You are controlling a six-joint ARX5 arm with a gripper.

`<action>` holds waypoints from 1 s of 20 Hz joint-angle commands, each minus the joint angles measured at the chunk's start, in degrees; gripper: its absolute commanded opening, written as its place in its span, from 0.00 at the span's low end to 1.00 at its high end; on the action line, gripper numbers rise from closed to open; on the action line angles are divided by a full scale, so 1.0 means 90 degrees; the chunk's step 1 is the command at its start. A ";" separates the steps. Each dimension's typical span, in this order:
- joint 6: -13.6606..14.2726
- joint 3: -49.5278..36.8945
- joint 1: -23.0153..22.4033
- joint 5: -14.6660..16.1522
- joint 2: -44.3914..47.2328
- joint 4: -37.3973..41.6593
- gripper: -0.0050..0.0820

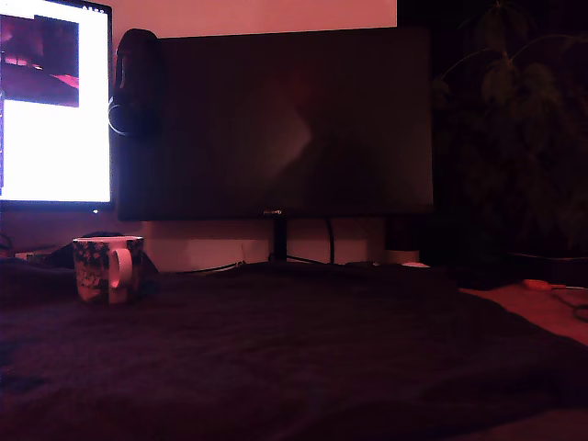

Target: Pick up the coffee capsules on the table and drop them inside the coffee cup

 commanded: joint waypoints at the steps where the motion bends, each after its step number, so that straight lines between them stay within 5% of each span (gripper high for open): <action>1: -0.0146 -0.0267 -0.0039 -0.0063 -0.0347 -0.0078 0.03; 20: -0.0308 -0.1379 -0.0039 -0.0517 -0.3920 -0.1972 0.03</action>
